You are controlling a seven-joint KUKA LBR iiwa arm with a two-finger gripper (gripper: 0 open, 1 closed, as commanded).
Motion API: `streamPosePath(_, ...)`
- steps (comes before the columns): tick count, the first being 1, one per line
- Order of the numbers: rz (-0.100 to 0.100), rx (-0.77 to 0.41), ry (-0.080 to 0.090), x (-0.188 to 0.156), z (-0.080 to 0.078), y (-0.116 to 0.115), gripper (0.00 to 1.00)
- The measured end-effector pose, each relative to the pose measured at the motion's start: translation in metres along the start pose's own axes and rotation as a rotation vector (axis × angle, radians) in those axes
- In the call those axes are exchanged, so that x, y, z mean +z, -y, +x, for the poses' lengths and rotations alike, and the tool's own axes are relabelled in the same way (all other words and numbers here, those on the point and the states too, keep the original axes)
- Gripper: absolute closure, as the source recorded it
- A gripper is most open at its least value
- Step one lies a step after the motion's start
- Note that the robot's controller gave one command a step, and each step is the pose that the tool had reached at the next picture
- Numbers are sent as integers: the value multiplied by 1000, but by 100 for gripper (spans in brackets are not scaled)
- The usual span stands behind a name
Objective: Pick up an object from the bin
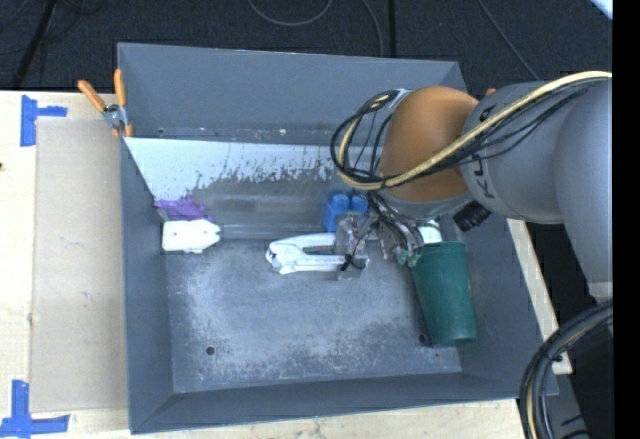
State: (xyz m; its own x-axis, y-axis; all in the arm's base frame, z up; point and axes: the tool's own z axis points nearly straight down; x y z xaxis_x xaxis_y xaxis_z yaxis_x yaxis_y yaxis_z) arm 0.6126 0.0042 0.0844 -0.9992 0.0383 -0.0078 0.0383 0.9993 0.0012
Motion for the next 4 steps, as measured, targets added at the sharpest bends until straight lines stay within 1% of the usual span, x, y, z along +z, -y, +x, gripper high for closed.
streamPosePath(1, 0, 8, -6, 6, -5, 0, 100)
streamPosePath(2, -1, 15, -10, -28, 2, 3, 100)
streamPosePath(3, 0, 11, -11, -88, 5, 5, 100)
streamPosePath(4, -1, -3, -13, -140, 6, 8, 100)
